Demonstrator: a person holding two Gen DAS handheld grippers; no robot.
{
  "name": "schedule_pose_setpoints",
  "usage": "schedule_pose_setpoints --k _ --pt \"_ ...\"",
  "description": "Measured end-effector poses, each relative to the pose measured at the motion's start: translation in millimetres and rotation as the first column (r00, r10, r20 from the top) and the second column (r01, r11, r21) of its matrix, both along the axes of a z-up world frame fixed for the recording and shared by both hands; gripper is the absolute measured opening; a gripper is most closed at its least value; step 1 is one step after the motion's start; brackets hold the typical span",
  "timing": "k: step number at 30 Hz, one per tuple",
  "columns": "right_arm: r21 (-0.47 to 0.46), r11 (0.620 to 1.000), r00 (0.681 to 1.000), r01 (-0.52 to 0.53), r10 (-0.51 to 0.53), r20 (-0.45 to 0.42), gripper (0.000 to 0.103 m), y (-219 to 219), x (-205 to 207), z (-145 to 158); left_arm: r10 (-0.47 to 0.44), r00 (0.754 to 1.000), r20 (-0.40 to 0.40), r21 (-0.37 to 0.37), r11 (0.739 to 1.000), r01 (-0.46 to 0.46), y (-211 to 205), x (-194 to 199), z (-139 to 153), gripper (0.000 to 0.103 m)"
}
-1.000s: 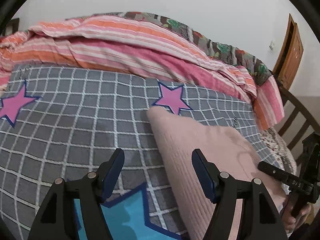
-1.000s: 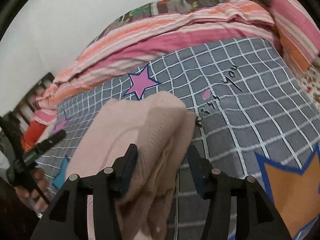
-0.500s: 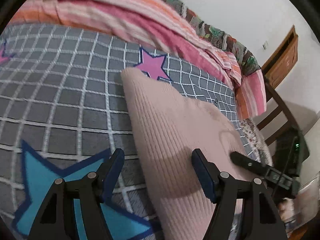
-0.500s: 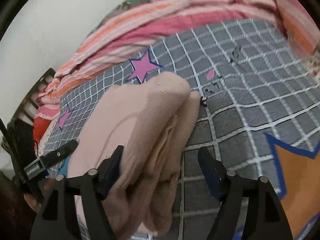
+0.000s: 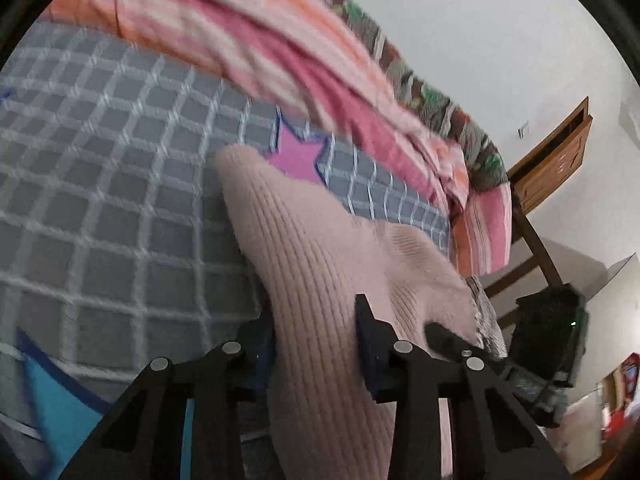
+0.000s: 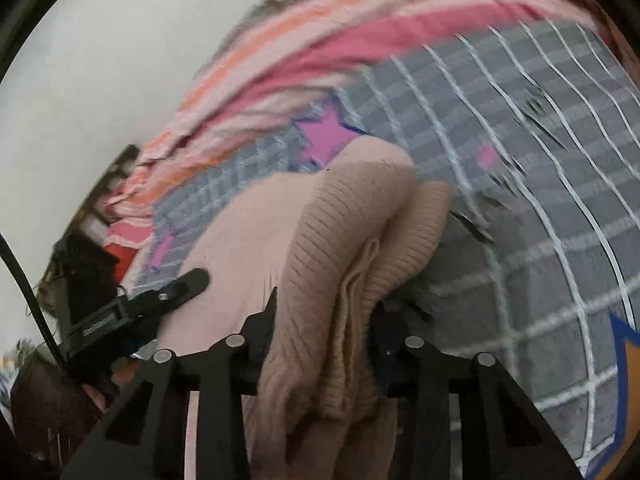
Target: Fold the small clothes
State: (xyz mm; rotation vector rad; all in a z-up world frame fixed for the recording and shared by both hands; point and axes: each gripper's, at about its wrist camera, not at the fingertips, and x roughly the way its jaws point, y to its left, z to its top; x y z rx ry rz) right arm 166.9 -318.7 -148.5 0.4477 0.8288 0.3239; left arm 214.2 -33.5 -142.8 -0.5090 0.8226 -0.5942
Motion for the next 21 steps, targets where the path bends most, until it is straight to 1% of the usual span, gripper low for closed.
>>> schedule_pose_setpoints --k 2,3,6,8,9,11,12,13,14,16,17,18,19,21 --pt "0.052 0.998 0.999 -0.041 0.040 0.032 0.036 15.3 7.3 11.7 0.029 0.998 0.048 0.036 0.999 -0.031 13.8 1.7 15.9 0.033" --pt "0.057 0.997 0.997 -0.057 0.055 0.046 0.036 28.8 14.4 17.6 0.048 0.997 0.065 0.062 0.997 -0.052 25.1 3.8 24.1 0.033" --pt "0.049 0.995 0.994 -0.092 0.089 0.067 0.036 58.7 33.2 23.3 0.103 0.992 0.077 0.100 0.989 -0.110 50.0 14.0 32.0 0.034" --pt "0.062 0.992 0.993 -0.107 0.104 0.049 0.037 74.9 48.9 16.9 0.131 0.989 0.063 0.136 0.981 -0.138 60.3 20.7 27.0 0.034" --pt "0.051 0.993 0.994 -0.108 0.106 0.029 0.038 82.5 55.6 11.7 0.140 0.989 0.047 0.161 0.976 -0.146 63.5 24.0 20.1 0.035" --pt "-0.037 0.993 0.993 -0.108 0.107 -0.042 0.042 98.4 67.3 -4.8 0.151 0.988 0.005 0.225 0.963 -0.149 64.6 30.4 1.3 0.036" --pt "-0.088 0.990 0.993 -0.107 0.101 -0.068 0.046 103.0 68.9 -10.0 0.149 0.989 0.002 0.229 0.963 -0.146 64.7 31.4 -4.3 0.040" --pt "-0.143 0.984 0.992 -0.110 0.099 -0.081 0.050 105.9 66.4 -13.5 0.148 0.989 0.014 0.222 0.964 -0.148 65.8 29.8 -6.9 0.043" --pt "-0.154 0.982 0.992 -0.112 0.102 -0.069 0.051 105.7 60.9 -11.6 0.149 0.989 0.025 0.224 0.963 -0.150 66.4 27.4 -7.1 0.046" --pt "-0.187 0.977 0.994 -0.106 0.104 -0.021 0.052 103.3 40.7 3.5 0.117 0.992 0.042 0.246 0.961 -0.124 64.7 23.2 -2.2 0.057" --pt "-0.210 0.973 0.995 -0.099 0.102 0.003 0.052 102.9 31.5 10.3 0.103 0.993 0.058 0.255 0.960 -0.114 63.6 19.9 1.6 0.058" --pt "-0.237 0.967 0.994 -0.088 0.099 0.037 0.052 103.1 19.0 19.1 0.105 0.992 0.069 0.262 0.958 -0.120 63.7 15.7 4.0 0.058" --pt "-0.251 0.964 0.994 -0.083 0.100 0.054 0.052 103.6 10.9 24.4 0.107 0.992 0.073 0.267 0.956 -0.123 64.5 11.1 5.1 0.058" --pt "-0.247 0.964 0.991 -0.095 0.114 0.066 0.052 105.1 -3.2 30.1 0.092 0.993 0.073 0.267 0.958 -0.108 65.3 -2.7 5.7 0.058"
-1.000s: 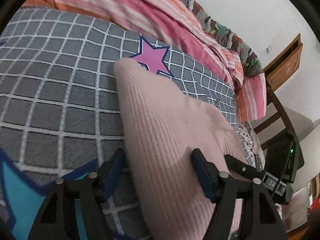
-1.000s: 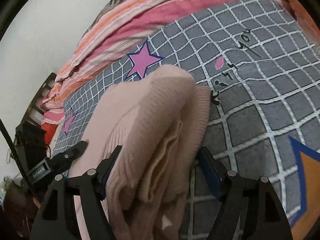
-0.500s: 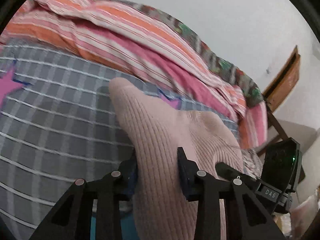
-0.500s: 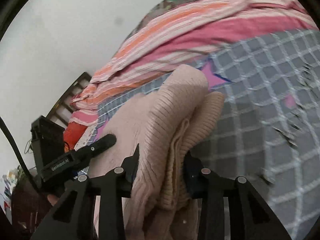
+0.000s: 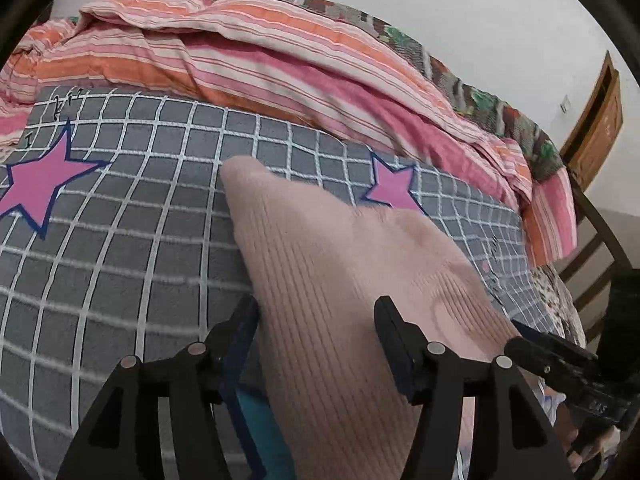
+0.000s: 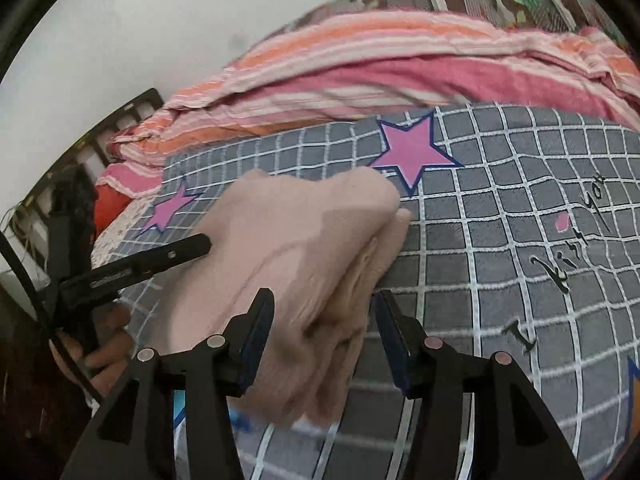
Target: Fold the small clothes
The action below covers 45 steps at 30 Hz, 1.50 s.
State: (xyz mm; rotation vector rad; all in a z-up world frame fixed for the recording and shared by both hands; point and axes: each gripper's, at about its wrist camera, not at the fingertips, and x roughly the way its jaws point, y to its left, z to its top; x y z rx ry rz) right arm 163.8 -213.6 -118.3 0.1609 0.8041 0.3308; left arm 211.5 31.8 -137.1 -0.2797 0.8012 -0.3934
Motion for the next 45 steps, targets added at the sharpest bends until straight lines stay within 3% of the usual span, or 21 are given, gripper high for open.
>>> schedule_pose_setpoints --k 8,11,15,16,17,18,19,21,23,26,28,30,32,34,36,45 --pt "0.035 0.999 0.999 -0.024 0.025 -0.027 0.041 6.2 -18.9 -5.3 -0.140 0.989 0.041 0.072 0.988 0.137 -0.8 -83.8 -6.4 0.065" --pt "0.033 0.999 0.999 -0.012 0.014 -0.042 0.039 9.4 -17.1 -12.7 -0.143 0.988 0.056 0.201 0.971 0.129 -14.8 -100.2 -13.2 0.065" --pt "0.097 0.995 0.998 0.011 -0.004 -0.070 0.026 8.1 -11.9 -19.5 -0.141 0.986 0.087 0.311 0.944 0.108 -41.6 -96.6 -17.1 0.065" --pt "0.109 0.994 0.997 0.013 -0.006 -0.072 0.018 7.4 -10.0 -20.2 -0.130 0.987 0.095 0.347 0.934 0.089 -46.9 -95.4 -17.8 0.065" --pt "0.122 0.992 0.997 0.011 -0.002 -0.074 0.013 6.6 -9.1 -20.3 -0.131 0.986 0.106 0.366 0.927 0.084 -49.9 -95.1 -16.4 0.063" --pt "0.141 0.990 0.997 0.004 0.008 -0.083 0.009 4.8 -8.4 -19.8 -0.129 0.982 0.135 0.371 0.926 0.071 -47.6 -97.5 -12.3 0.047" --pt "0.153 0.988 0.997 -0.001 0.014 -0.080 0.007 3.4 -10.0 -18.3 -0.115 0.981 0.153 0.369 0.928 0.051 -43.7 -99.0 -9.0 0.029" --pt "0.172 0.985 1.000 -0.006 0.009 -0.018 0.006 -3.9 -20.9 -10.0 -0.099 0.982 0.163 0.266 0.962 0.053 -17.4 -101.0 -3.0 0.019" --pt "0.168 0.986 1.000 -0.015 0.014 0.008 0.005 -6.2 -28.6 -10.5 -0.087 0.987 0.134 0.195 0.979 0.059 -1.1 -100.4 -5.7 0.017" --pt "0.136 0.991 0.998 -0.007 0.016 -0.066 0.005 2.0 -28.6 -37.2 -0.090 0.990 0.111 0.188 0.980 0.068 3.0 -102.0 -14.5 0.017" --pt "0.085 0.996 0.998 0.007 -0.001 -0.069 0.006 9.9 -30.0 -45.3 -0.094 0.989 0.116 0.202 0.977 0.069 0.3 -106.4 -14.5 0.023" --pt "0.046 0.999 0.999 0.009 -0.007 -0.034 0.008 16.4 -34.9 -34.7 -0.090 0.989 0.114 0.192 0.979 0.067 3.1 -111.4 -11.1 0.029" --pt "-0.001 1.000 1.000 0.011 -0.011 0.011 0.012 21.1 -38.3 -20.6 -0.072 0.991 0.110 0.166 0.985 0.053 9.9 -115.8 -7.8 0.039" --pt "-0.058 0.998 0.999 0.027 -0.025 0.042 0.025 24.8 -38.0 -8.1 -0.048 0.992 0.114 0.115 0.993 0.034 21.2 -118.4 -4.6 0.051" --pt "-0.087 0.995 0.998 0.043 -0.039 0.054 0.025 25.6 -35.4 -1.2 -0.018 0.993 0.120 0.080 0.997 0.008 30.0 -118.5 -1.3 0.059" --pt "-0.110 0.991 0.995 0.082 -0.075 0.060 0.026 25.8 -13.7 11.5 0.064 0.990 0.123 0.033 0.997 -0.068 37.3 -77.7 17.3 0.059"
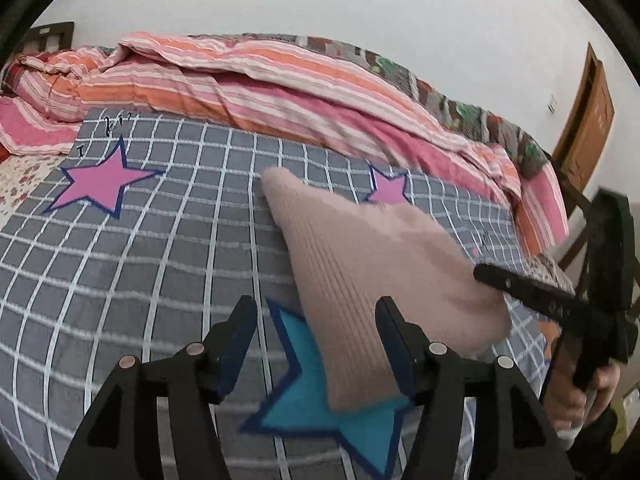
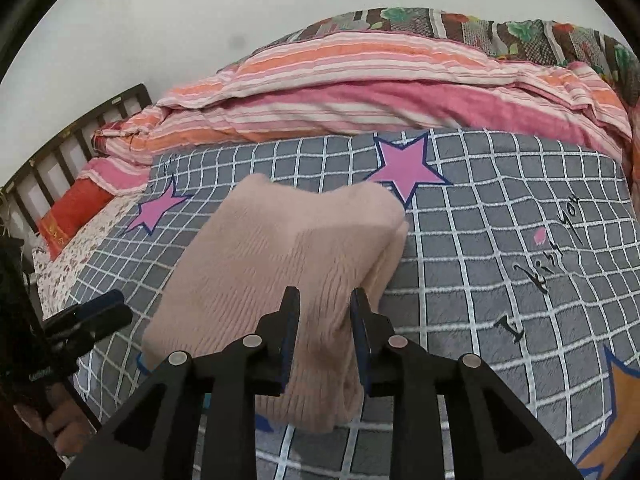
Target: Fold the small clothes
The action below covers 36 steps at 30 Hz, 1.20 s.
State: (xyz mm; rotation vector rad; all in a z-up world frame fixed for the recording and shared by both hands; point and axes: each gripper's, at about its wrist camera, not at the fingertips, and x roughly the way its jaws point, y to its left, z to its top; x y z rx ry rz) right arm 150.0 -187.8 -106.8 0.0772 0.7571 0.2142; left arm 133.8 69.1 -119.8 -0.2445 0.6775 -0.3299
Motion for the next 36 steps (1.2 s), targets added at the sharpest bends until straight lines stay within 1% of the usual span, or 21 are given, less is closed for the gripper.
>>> schedule_pose_setpoints --k 5,7,10,12,14,17,18,19,20,21,22,23,24,26,28,29,31,32,33,35,36 --pt "-0.021 1.000 1.000 0.018 -0.018 0.003 0.027 2.3 16.9 -0.6 0.051 0.999 -0.003 -0.031 0.998 -0.051 -0.7 32.0 8.2 0.059" --pt "-0.021 0.999 1.000 0.027 -0.027 -0.002 0.034 1.3 25.4 -2.3 0.087 0.996 -0.014 -0.025 0.996 -0.087 -4.3 46.7 10.6 0.059" --pt "-0.015 0.998 0.999 0.053 -0.053 -0.006 0.039 -3.7 42.4 -6.2 0.132 0.991 -0.025 -0.019 0.991 -0.132 -9.5 67.7 14.8 0.059" --pt "0.003 0.998 0.997 0.070 -0.069 -0.024 0.042 -8.4 57.9 -10.5 0.162 0.986 -0.033 -0.025 0.986 -0.163 -10.6 81.3 16.2 0.059" --pt "0.033 0.995 0.994 0.089 -0.087 -0.068 0.042 -15.9 77.5 -19.4 0.185 0.982 -0.040 -0.026 0.982 -0.186 -9.7 89.9 15.0 0.059" --pt "0.115 0.989 0.988 0.095 -0.079 -0.135 0.041 -25.2 100.7 -37.2 0.184 0.981 -0.063 -0.057 0.981 -0.188 -6.8 99.5 9.9 0.059" --pt "0.148 0.985 0.986 0.086 -0.064 -0.152 0.034 -27.3 106.2 -43.1 0.180 0.981 -0.072 -0.068 0.980 -0.185 -5.7 102.6 7.3 0.059" --pt "0.183 0.981 0.987 0.063 -0.034 -0.156 0.017 -28.9 109.1 -47.1 0.177 0.981 -0.075 -0.069 0.981 -0.182 -5.5 103.2 6.3 0.059" --pt "0.215 0.976 0.990 0.028 0.003 -0.140 0.015 -30.7 108.5 -47.0 0.173 0.982 -0.077 -0.065 0.982 -0.178 -5.4 104.7 5.0 0.059" --pt "0.222 0.975 0.993 0.013 0.013 -0.115 0.010 -32.6 105.6 -44.5 0.170 0.983 -0.076 -0.058 0.983 -0.174 -5.5 105.4 4.1 0.059" --pt "0.242 0.970 0.997 -0.002 0.019 -0.068 0.010 -39.3 99.9 -38.8 0.165 0.983 -0.076 -0.053 0.984 -0.170 -6.6 106.2 3.6 0.059" --pt "0.256 0.967 0.999 0.003 0.008 -0.042 0.010 -46.1 96.0 -35.5 0.157 0.984 -0.078 -0.049 0.986 -0.162 -7.2 107.3 2.8 0.059" --pt "0.256 0.966 0.999 0.021 -0.013 -0.034 0.010 -52.1 93.9 -34.5 0.141 0.986 -0.088 -0.044 0.988 -0.145 -9.5 110.2 0.0 0.059" --pt "0.217 0.974 0.995 0.068 -0.051 -0.083 0.010 -54.6 97.6 -44.9 0.125 0.985 -0.118 -0.031 0.991 -0.130 -14.5 116.2 -5.6 0.059" --pt "0.163 0.983 0.990 0.081 -0.061 -0.124 0.012 -47.6 102.2 -56.9 0.119 0.982 -0.149 0.004 0.993 -0.120 -22.9 123.6 -11.1 0.059" --pt "0.145 0.986 0.991 0.084 -0.067 -0.119 0.013 -44.7 102.5 -56.3 0.114 0.983 -0.146 0.019 0.994 -0.112 -26.7 126.0 -11.5 0.059" --pt "0.096 0.993 0.993 0.076 -0.066 -0.098 0.021 -39.7 100.6 -45.1 0.102 0.985 -0.136 0.030 0.995 -0.099 -32.5 132.1 -10.4 0.059" --pt "0.082 0.994 0.994 0.071 -0.065 -0.083 0.024 -38.5 99.4 -39.4 0.100 0.984 -0.146 0.033 0.995 -0.096 -34.5 136.8 -10.6 0.059" --pt "0.077 0.995 0.996 0.071 -0.066 -0.064 0.029 -38.4 97.9 -33.9 0.099 0.983 -0.156 0.038 0.995 -0.095 -37.5 142.5 -11.1 0.059" --pt "0.069 0.995 0.997 0.072 -0.070 -0.024 0.030 -36.5 97.8 -28.4 0.101 0.981 -0.165 0.066 0.994 -0.091 -45.1 150.9 -14.1 0.059" --pt "0.053 0.997 0.998 0.061 -0.060 -0.020 0.029 -34.6 98.1 -29.6 0.113 0.979 -0.171 0.103 0.990 -0.096 -50.1 153.9 -17.8 0.059"
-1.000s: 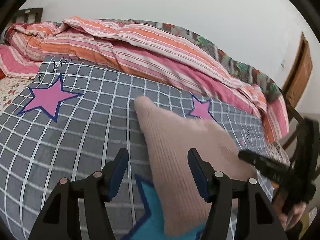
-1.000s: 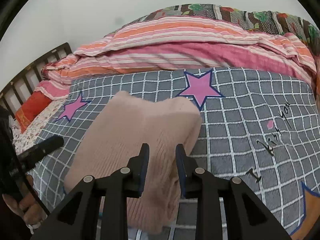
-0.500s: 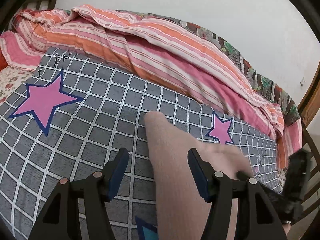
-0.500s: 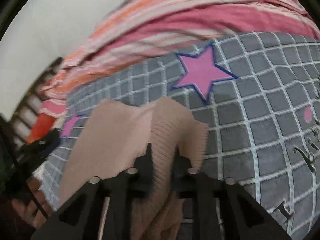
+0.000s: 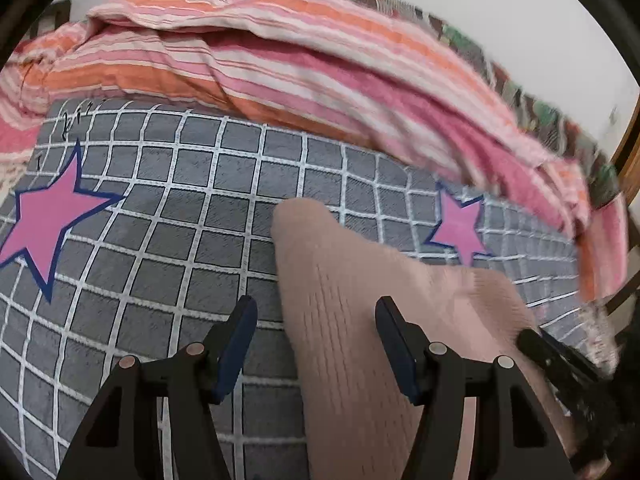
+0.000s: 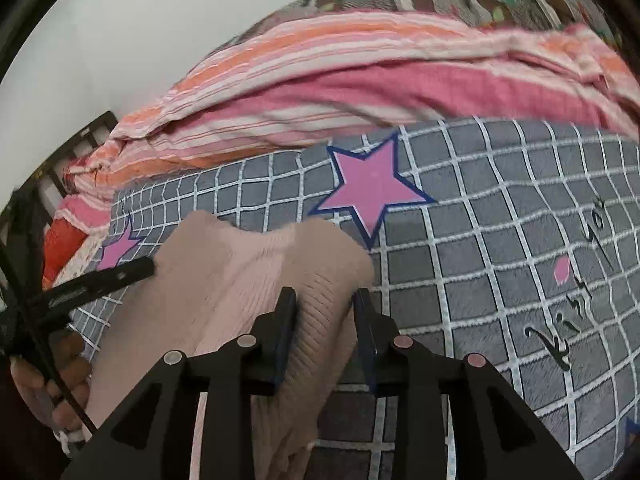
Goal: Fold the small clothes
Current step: 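Press the folded sweater flat with both open grippers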
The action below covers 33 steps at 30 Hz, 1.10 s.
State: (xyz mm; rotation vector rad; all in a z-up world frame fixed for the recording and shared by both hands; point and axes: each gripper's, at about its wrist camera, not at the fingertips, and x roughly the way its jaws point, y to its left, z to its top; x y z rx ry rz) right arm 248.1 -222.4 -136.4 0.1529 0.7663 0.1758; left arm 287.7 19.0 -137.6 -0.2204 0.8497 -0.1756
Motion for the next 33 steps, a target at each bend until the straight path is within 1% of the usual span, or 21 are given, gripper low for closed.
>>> schedule_pose_setpoints --k 1,2,3,5,7,10,12,17,19,26,33 --pt "-0.036 0.999 1.000 -0.009 0.008 -0.011 0.029 3.5 1.1 -4.4 0.002 1.000 -0.012 0.031 1.000 -0.002 -4.3 1.6 -5.3 0.059" --pt "-0.072 0.997 1.000 -0.005 0.004 -0.024 0.029 5.9 3.5 -10.8 -0.002 1.000 -0.018 0.047 0.999 0.003 -7.5 1.2 -11.9 0.060" --pt "-0.087 0.996 0.999 0.001 -0.004 -0.032 0.029 4.9 4.4 -15.4 -0.001 1.000 -0.017 0.051 0.999 0.002 -8.0 -0.1 -15.9 0.062" --pt "-0.076 0.997 0.999 0.014 -0.018 -0.047 0.030 -1.4 6.8 -22.1 0.005 1.000 -0.009 0.040 0.999 -0.005 -4.7 -3.6 -21.7 0.062" --pt "-0.060 0.998 0.998 0.021 -0.025 -0.057 0.033 -6.2 8.9 -24.1 0.006 1.000 -0.002 0.030 1.000 -0.006 -2.8 -5.4 -23.7 0.063" --pt "-0.065 0.997 0.998 0.038 -0.041 -0.050 0.036 -7.4 8.4 -29.4 0.010 1.000 0.028 0.073 0.997 -0.012 -6.1 -10.8 -28.1 0.065" --pt "-0.066 0.997 0.998 0.040 -0.043 -0.046 0.036 -7.1 8.7 -30.7 0.012 0.999 0.035 0.085 0.996 -0.015 -7.4 -10.3 -28.5 0.065" --pt "-0.067 0.997 0.998 0.041 -0.044 -0.042 0.036 -6.2 8.5 -32.7 0.018 0.999 0.047 0.091 0.996 -0.022 -6.5 -11.3 -27.9 0.067" --pt "-0.066 0.997 0.998 0.042 -0.045 -0.041 0.039 -6.2 7.5 -31.8 0.020 0.999 0.050 0.095 0.995 -0.024 -6.5 -11.6 -27.7 0.067" --pt "-0.062 0.997 0.998 0.044 -0.046 -0.039 0.040 -7.4 7.0 -31.2 0.025 0.998 0.061 0.111 0.993 -0.031 -7.9 -13.4 -27.7 0.068" --pt "-0.062 0.997 0.998 0.049 -0.052 -0.038 0.042 -8.7 7.5 -31.4 0.028 0.998 0.064 0.112 0.993 -0.036 -8.4 -13.6 -28.7 0.069"
